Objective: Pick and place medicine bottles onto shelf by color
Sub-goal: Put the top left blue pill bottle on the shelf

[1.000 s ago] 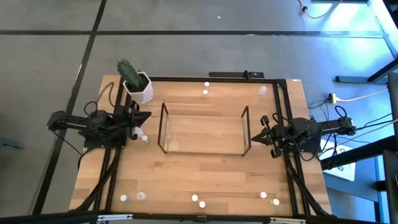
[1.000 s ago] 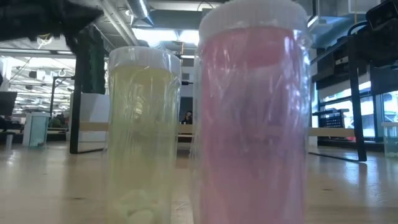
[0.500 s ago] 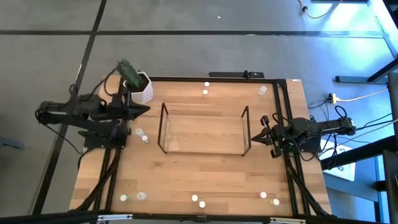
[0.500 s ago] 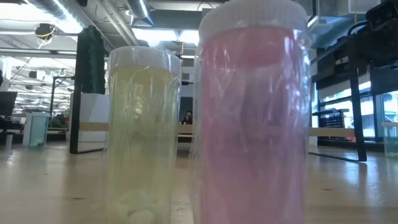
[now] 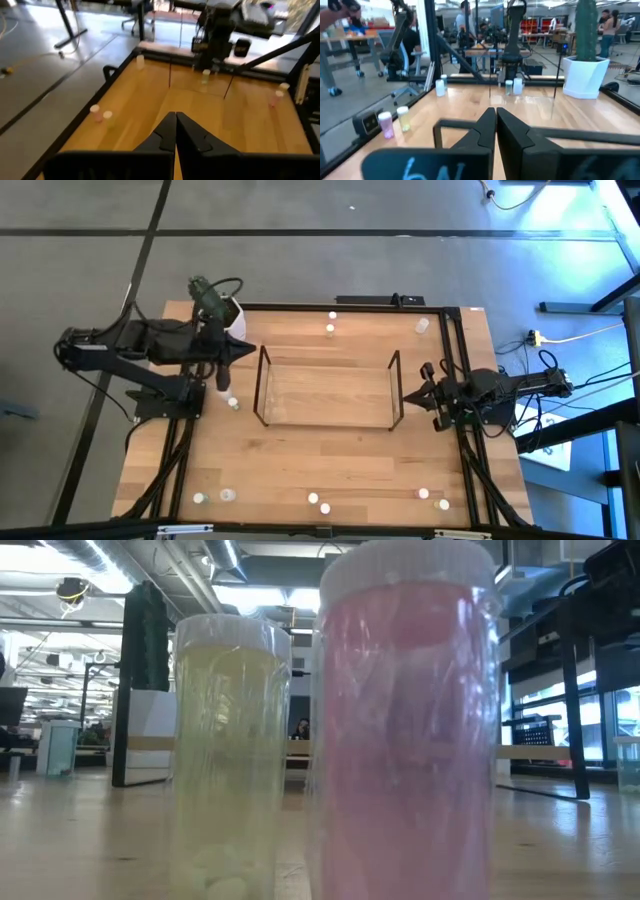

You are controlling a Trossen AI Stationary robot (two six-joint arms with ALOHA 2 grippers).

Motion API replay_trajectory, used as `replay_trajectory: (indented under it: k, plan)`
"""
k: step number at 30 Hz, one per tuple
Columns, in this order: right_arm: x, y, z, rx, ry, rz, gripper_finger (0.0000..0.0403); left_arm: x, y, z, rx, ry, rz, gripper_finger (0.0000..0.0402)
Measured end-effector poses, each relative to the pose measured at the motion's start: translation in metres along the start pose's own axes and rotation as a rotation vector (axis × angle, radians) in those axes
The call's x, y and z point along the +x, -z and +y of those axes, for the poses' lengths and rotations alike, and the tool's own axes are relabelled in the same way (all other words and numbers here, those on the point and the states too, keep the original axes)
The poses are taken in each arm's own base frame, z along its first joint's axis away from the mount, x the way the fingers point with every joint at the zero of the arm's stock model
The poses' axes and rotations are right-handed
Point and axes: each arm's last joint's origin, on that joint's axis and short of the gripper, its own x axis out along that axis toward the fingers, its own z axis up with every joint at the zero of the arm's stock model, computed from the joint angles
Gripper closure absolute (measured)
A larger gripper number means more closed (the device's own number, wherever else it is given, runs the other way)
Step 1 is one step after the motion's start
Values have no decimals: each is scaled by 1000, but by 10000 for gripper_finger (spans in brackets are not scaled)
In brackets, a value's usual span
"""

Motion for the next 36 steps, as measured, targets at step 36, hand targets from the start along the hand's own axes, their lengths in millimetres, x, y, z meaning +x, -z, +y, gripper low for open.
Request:
replay_trajectory:
  k: [36]
  plan:
    - [10,-196,4,133,248,614,385,8,0,-7,-74,42,243,401]
